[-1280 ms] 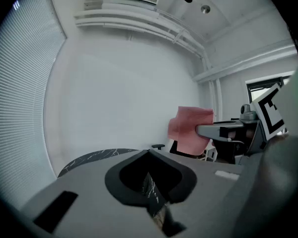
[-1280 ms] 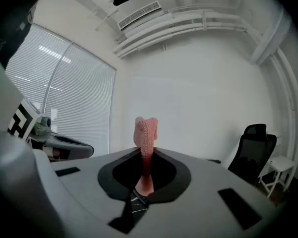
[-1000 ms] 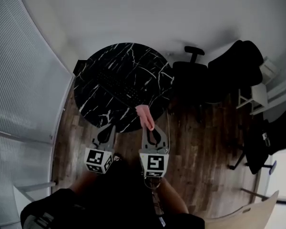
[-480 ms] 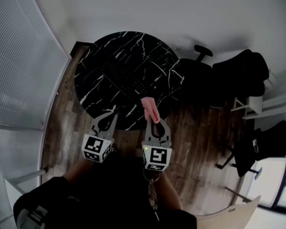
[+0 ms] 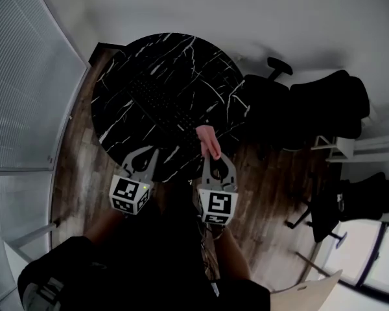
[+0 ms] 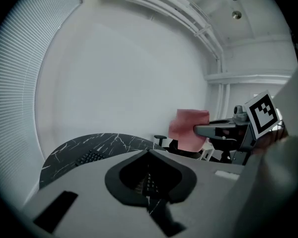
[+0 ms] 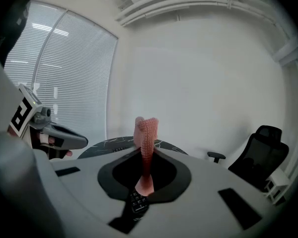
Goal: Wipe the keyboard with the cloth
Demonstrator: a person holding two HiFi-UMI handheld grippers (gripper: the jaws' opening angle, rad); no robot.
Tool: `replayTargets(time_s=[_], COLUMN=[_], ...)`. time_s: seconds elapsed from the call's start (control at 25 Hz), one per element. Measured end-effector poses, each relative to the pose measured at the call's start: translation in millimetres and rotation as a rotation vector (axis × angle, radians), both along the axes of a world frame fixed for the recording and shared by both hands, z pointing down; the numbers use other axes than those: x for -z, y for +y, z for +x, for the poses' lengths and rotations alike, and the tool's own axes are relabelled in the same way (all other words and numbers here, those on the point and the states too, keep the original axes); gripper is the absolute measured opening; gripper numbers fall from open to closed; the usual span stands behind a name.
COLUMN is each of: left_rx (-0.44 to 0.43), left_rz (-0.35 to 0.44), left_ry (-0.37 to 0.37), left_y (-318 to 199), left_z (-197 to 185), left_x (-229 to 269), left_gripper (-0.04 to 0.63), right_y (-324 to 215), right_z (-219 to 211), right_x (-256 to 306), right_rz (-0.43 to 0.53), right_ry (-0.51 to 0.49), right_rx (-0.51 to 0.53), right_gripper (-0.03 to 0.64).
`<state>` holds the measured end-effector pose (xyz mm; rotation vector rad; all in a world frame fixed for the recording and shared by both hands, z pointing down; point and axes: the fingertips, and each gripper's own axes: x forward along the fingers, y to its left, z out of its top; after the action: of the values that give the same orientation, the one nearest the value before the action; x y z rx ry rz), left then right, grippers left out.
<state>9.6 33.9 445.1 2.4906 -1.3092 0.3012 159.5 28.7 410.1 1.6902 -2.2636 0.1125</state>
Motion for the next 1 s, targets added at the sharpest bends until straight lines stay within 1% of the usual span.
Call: replayTargets(time_s=[0.28,0.4,0.52,0.64,0.76,0.88,1.0], left_rx=[0.089,0.143,0.241,0.303,0.361,0.418,0.452], left_rz=[-0.027,-0.045,-0.071,-0.09,-0.107,-0.108,-0.111], left_ry=[-0.057,-0.059,-0.067,-0.067,-0.052,-0.033,-0.015], left_y=[-66.1,-86.8,-89.2,-97.9,-107.9,-119.3,-134.1], left_z=[38.1,47.8,36.6,22.3,4.5,-20.1,-39.8], left_x=[-9.9,-17.2,-25.1,-33.4,-40.7,-45.4,-55.7], left_gripper=[-0.002,-0.002,-0.002,-0.002,-0.002,-0.002,-0.002], right_y=[-71.8,-101.6,-117.4,-135.0,-156.8,-179.2,-201.4], right_z=[19.9,22.0,4.3,-16.9,-42.2,-77.8,-108.9], right_x=[-11.9,-19.2,-29.9,-39.0,-49.0,-60.9,-72.6], right_rz=[-0.051,-0.065,-0.091,-0.105,-0.115,-0.126,-0.133], right_ry=[-0.014,-0.027,-0.046,-0.044,-0.01,0.041,0.1], right_rx=[0.173,0.243,0.341,0.416,0.488,0.563,0.627], right_gripper=[0.006,0.006,0.006,0.006,0.006,0.006,0.006])
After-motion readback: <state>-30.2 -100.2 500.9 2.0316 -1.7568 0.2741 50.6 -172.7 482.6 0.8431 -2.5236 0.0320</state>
